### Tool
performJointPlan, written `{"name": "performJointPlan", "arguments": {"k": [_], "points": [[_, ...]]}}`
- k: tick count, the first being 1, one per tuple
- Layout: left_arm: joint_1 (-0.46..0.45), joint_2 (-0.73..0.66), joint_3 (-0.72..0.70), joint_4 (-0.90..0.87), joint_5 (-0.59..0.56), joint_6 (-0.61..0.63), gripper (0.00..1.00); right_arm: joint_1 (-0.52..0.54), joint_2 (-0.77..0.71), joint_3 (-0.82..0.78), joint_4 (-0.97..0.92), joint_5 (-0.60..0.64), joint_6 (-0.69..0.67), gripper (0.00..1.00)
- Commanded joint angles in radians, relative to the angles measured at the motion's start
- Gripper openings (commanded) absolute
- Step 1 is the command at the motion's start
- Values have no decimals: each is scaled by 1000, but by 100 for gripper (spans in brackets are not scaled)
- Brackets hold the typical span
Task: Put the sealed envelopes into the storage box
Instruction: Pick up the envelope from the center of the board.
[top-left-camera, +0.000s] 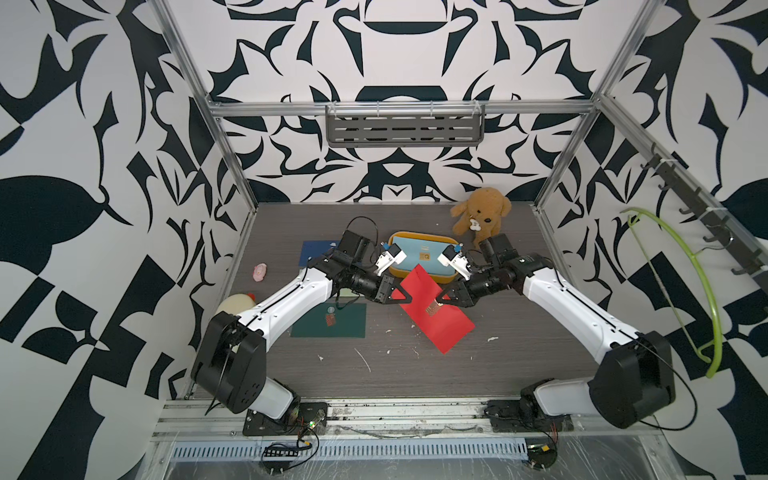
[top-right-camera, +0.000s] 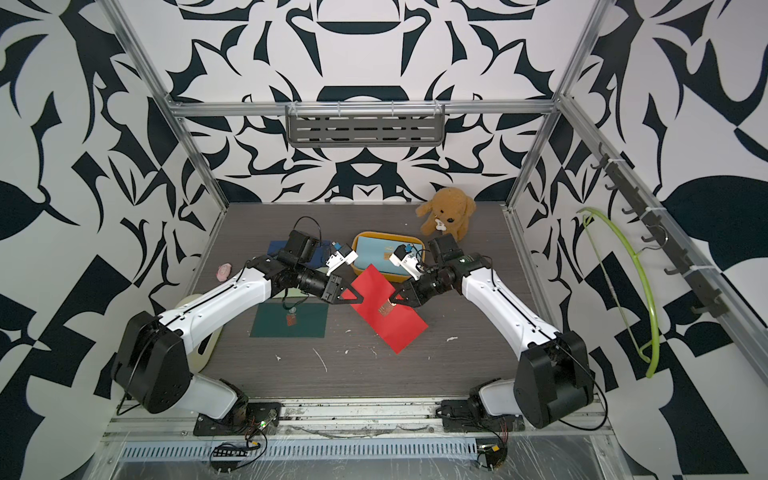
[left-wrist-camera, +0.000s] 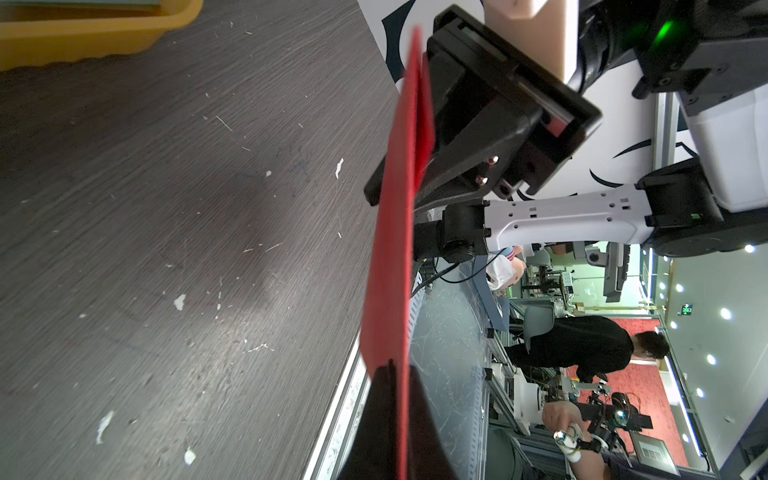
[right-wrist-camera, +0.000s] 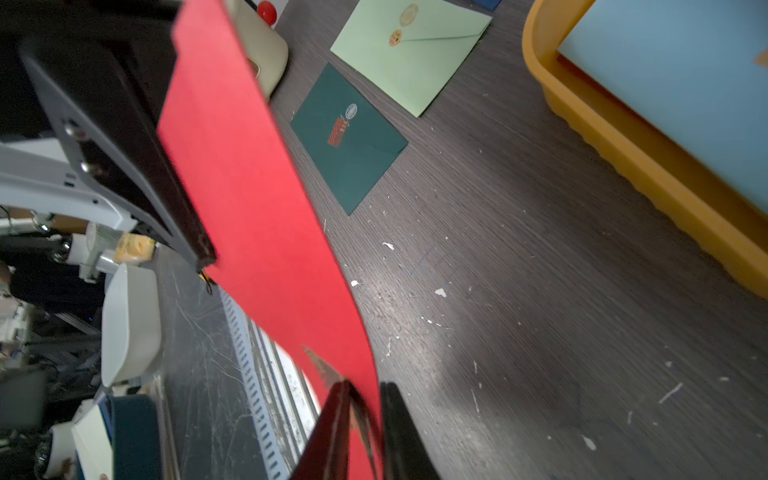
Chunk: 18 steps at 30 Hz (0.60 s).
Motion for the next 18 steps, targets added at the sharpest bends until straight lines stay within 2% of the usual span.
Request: {"name": "performJointPlan", "arguments": {"k": [1, 2, 4, 7, 10, 14, 18], "points": [[3, -11, 0, 24, -62, -1, 4, -20, -14, 1, -6, -15, 13, 13], [3, -8, 0, 12, -101, 1, 7, -29, -18, -4, -1, -7, 20, 12], [5, -2, 8, -8, -204, -8, 26, -45, -23, -11, 3, 21, 36, 8], [15, 6, 18, -19, -398, -55, 42, -72, -21, -16, -5, 52, 54, 3], [26, 27, 52, -36, -543, -113, 44, -81, -23, -14, -12, 75, 69, 1], [42, 101, 115, -49, -632, -183, 44, -80, -34, -7, -5, 121, 111, 0], [45, 197, 206, -73, -780, -278, 46, -80, -31, 21, -33, 212, 151, 0]]}}
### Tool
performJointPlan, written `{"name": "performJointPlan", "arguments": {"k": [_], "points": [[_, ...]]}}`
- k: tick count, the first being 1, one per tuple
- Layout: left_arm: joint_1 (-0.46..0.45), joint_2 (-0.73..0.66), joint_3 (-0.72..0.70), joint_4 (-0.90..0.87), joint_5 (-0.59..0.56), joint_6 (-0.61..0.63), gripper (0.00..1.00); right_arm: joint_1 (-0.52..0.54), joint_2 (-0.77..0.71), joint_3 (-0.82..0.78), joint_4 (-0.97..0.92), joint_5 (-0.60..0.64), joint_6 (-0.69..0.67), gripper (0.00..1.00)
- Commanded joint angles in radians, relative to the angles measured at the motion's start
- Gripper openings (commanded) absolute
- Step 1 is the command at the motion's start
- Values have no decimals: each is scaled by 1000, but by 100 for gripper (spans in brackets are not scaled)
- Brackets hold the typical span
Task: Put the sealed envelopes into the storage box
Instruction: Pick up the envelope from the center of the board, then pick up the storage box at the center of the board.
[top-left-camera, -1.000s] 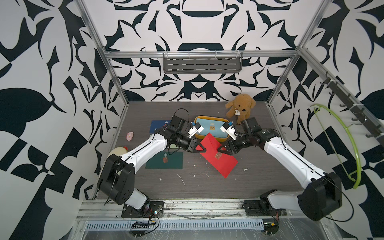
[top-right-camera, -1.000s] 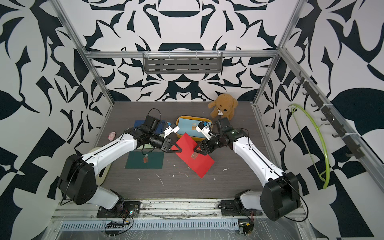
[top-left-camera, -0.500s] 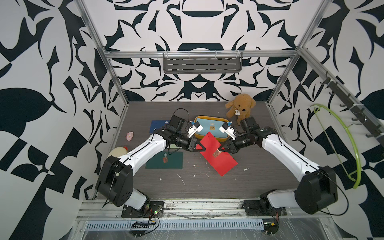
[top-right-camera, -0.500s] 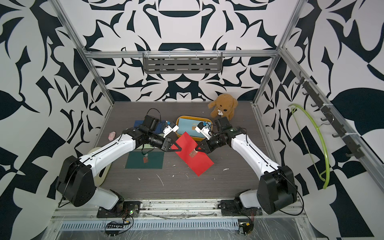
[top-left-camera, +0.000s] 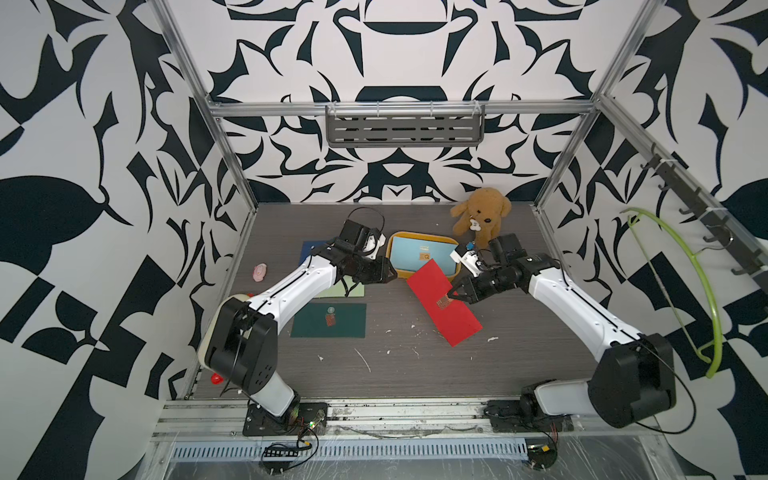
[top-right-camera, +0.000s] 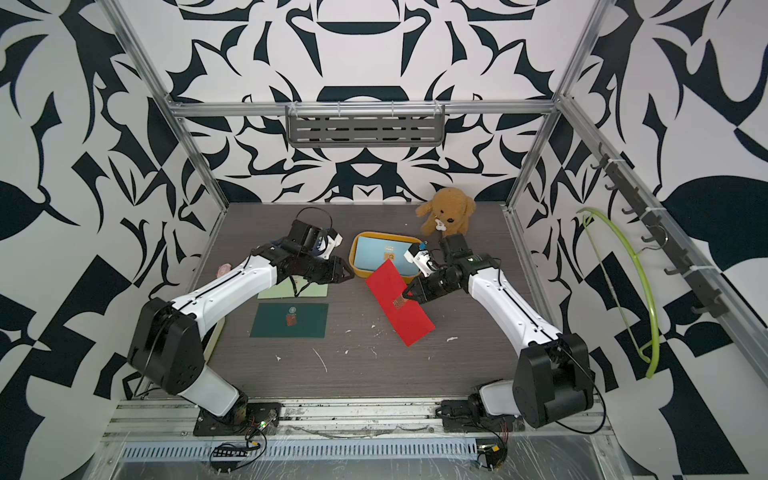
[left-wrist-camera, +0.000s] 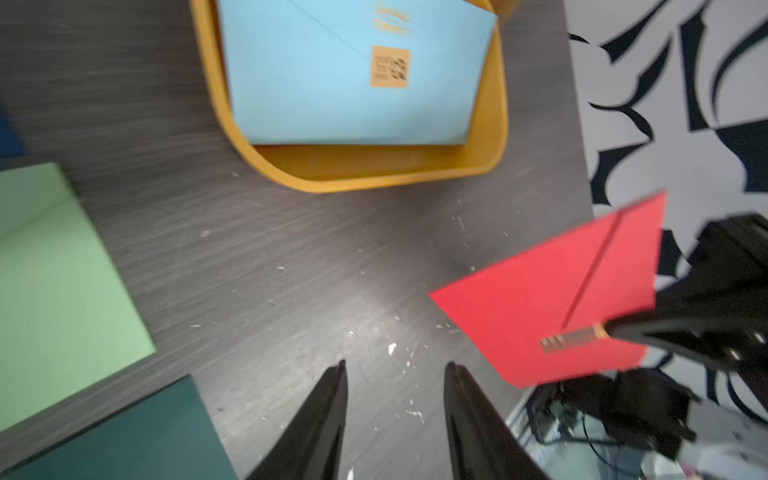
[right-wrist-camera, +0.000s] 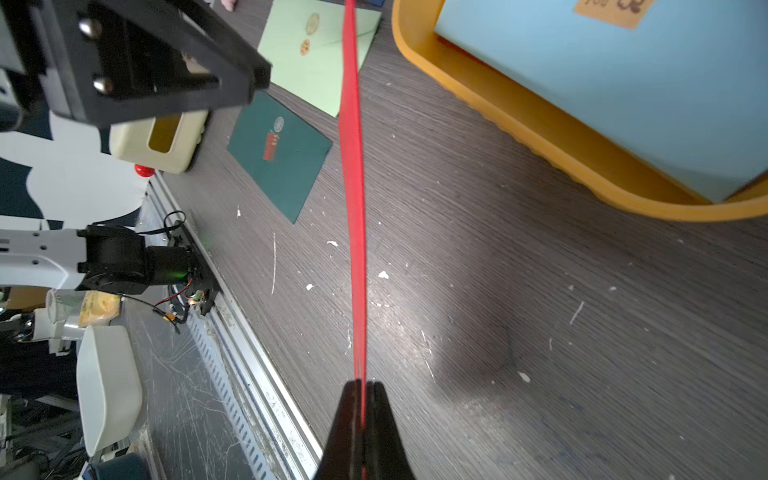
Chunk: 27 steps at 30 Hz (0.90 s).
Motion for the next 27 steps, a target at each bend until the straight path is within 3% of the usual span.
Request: {"name": "performJointPlan", "arguments": {"k": [1, 4, 11, 27], "points": [[6, 79, 74, -41, -181, -107, 46, 1, -27, 44, -27, 99, 59, 0], [5, 150, 129, -24, -246, -146, 46, 1, -37, 54, -28, 157, 108, 0], [5, 295, 241, 3, -265, -180, 47, 3, -53, 54, -27, 168, 172, 0], [5, 424, 307, -6, -296, -145, 43, 22, -72, 97, -88, 137, 151, 0]]}}
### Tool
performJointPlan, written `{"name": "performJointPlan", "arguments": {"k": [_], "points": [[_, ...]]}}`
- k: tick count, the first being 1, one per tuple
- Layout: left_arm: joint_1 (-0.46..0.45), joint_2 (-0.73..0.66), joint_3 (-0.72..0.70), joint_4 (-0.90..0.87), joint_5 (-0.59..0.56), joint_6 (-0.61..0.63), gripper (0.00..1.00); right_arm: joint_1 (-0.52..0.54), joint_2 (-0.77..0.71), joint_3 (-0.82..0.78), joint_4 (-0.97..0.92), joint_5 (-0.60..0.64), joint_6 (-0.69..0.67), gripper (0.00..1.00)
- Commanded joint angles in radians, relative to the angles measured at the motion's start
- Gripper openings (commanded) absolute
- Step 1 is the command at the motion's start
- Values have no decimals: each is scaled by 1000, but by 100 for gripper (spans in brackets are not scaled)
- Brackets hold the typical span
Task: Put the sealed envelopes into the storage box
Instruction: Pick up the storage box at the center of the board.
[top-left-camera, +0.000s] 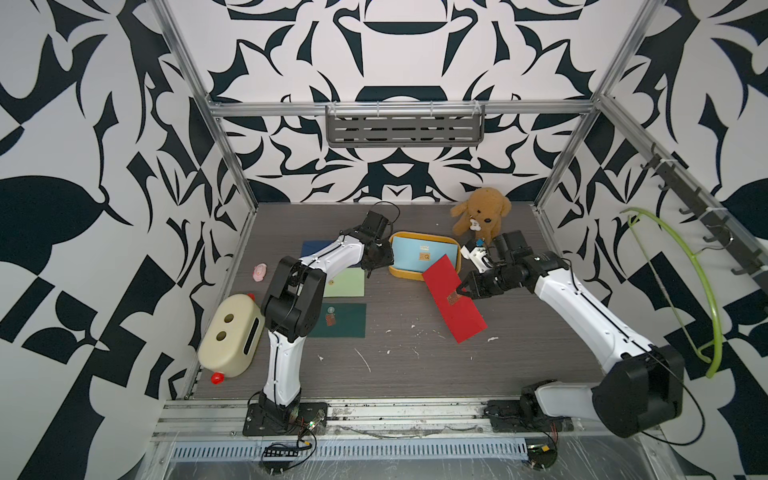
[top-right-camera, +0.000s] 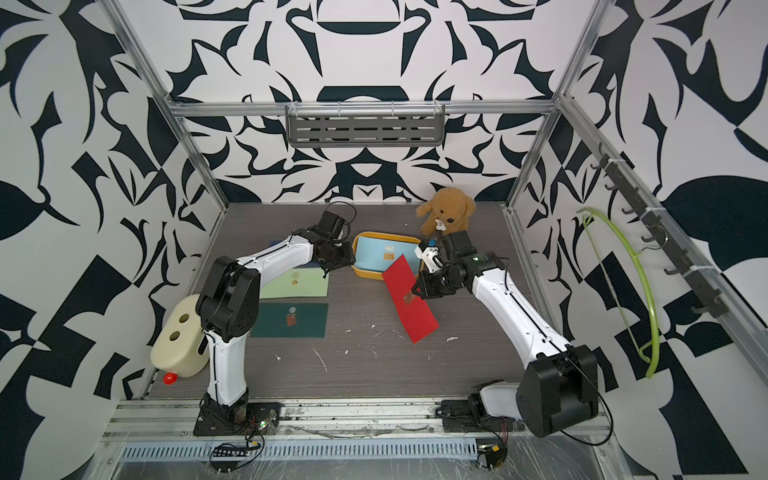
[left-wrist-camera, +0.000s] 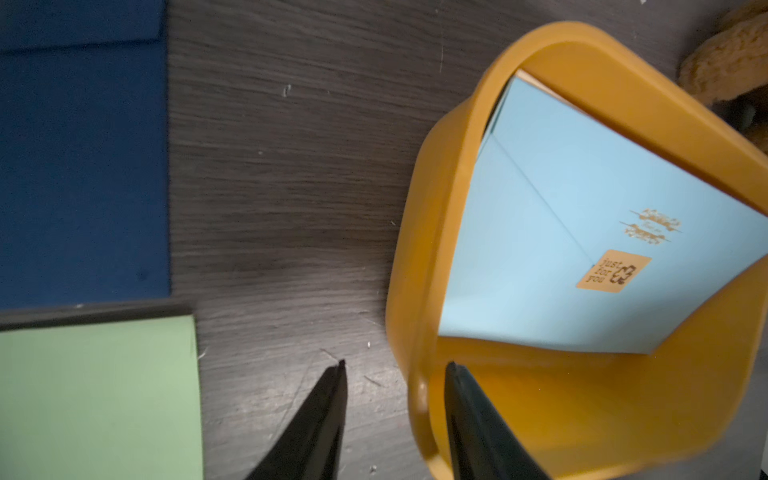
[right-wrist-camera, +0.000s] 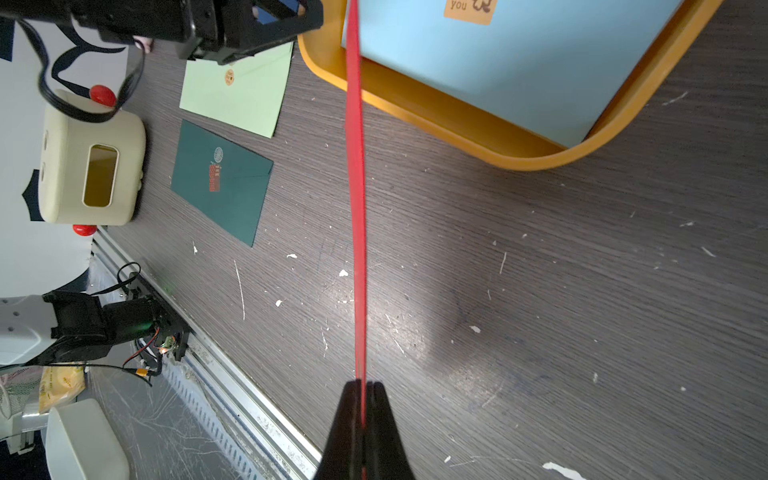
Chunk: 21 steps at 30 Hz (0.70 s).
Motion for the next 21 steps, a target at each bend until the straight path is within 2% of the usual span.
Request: {"name": "performJointPlan", "arguments": {"k": [1, 6, 14, 21], "points": [[1, 22, 23, -19, -18, 27, 41, 12, -26, 45, -22, -17, -4, 0], [1, 21, 28, -44, -36, 70, 25, 26, -23, 65, -37, -20, -10, 0], [1, -16, -4, -109, -60, 177, 10, 28, 11, 161, -105, -16, -55, 0], [-3, -99, -102, -130, -5, 279, 8, 28, 92, 273, -171, -17, -114, 0]]}}
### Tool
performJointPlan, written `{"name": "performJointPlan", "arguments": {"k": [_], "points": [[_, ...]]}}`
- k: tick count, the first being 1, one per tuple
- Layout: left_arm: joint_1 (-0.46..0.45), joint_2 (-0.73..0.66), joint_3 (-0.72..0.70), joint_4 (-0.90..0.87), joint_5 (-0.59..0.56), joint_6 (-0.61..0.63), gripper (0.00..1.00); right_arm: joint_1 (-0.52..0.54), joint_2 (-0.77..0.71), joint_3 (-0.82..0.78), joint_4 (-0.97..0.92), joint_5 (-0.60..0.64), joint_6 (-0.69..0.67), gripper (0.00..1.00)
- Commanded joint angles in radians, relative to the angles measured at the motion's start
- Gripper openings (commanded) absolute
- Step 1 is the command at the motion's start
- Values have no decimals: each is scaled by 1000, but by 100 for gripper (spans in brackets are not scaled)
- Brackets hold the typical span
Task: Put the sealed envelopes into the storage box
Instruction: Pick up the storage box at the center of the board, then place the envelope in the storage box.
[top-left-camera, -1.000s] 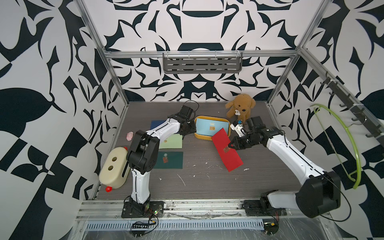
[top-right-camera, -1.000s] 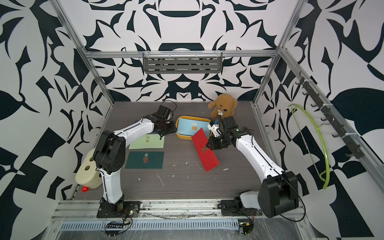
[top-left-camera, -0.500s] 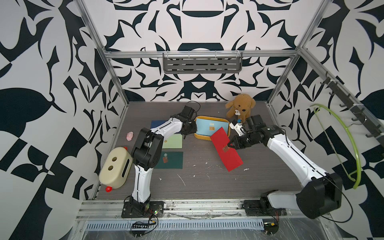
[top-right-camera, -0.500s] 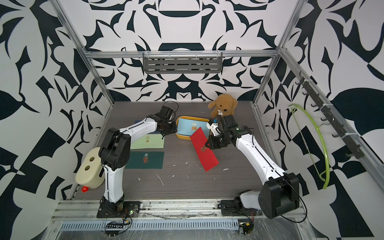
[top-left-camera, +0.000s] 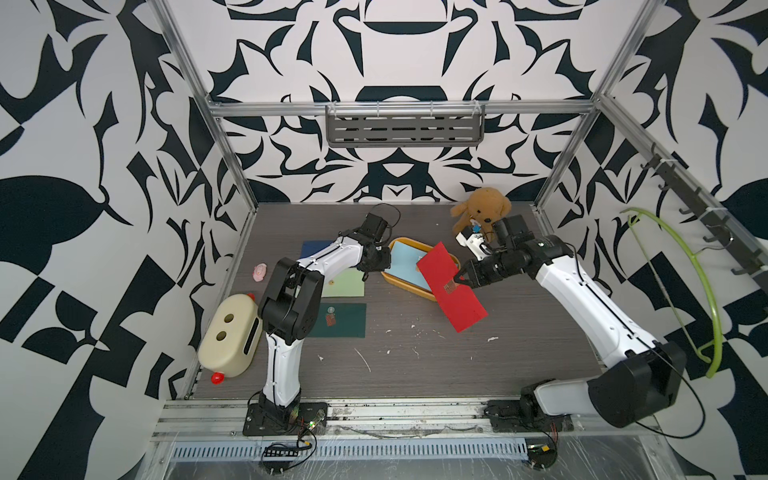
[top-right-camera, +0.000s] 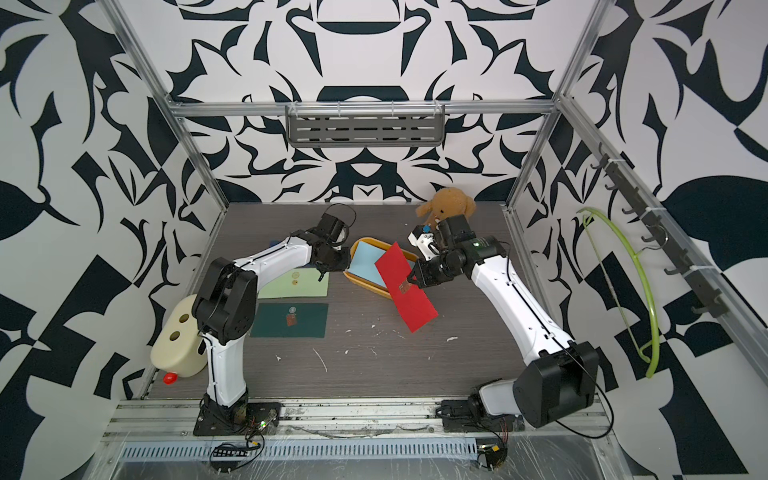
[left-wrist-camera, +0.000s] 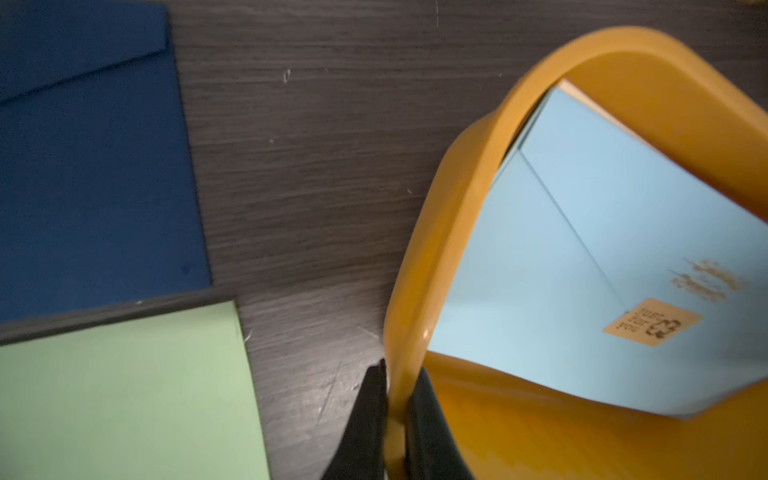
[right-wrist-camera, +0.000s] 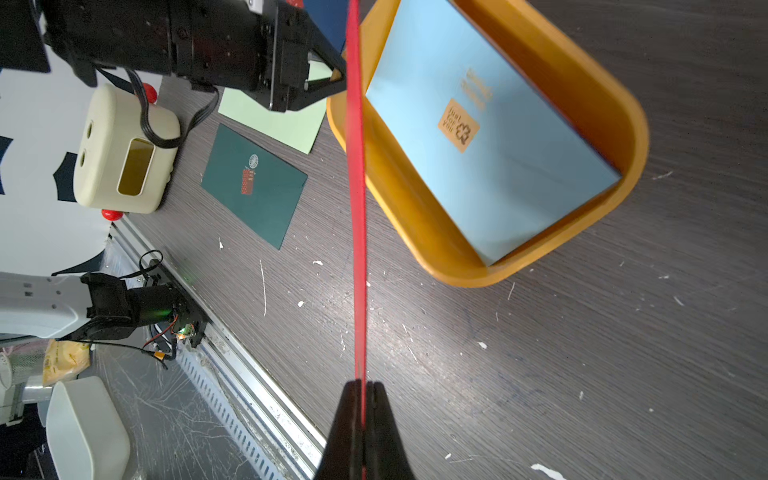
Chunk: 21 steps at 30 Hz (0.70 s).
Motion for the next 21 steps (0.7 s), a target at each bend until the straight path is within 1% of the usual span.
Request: {"name": "performJointPlan", "arguments": {"k": [1, 5, 9, 14, 18, 21], "points": [[-4, -57, -58, -79, 34, 90, 7, 5, 38, 72, -57, -13, -57, 0], [-47, -102, -97, -100, 73, 174, 7, 5, 102, 135, -85, -22, -83, 0], [-105, -130, -124, -118, 55, 245, 7, 10, 153, 179, -104, -90, -126, 0], [-113, -138, -137, -109, 60, 249, 7, 34, 233, 219, -153, -106, -189, 0], [-112, -141, -133, -108, 63, 255, 7, 33, 278, 190, -172, -93, -238, 0], [-111, -141, -129, -107, 72, 259, 7, 34, 312, 174, -166, -99, -251, 0]]}}
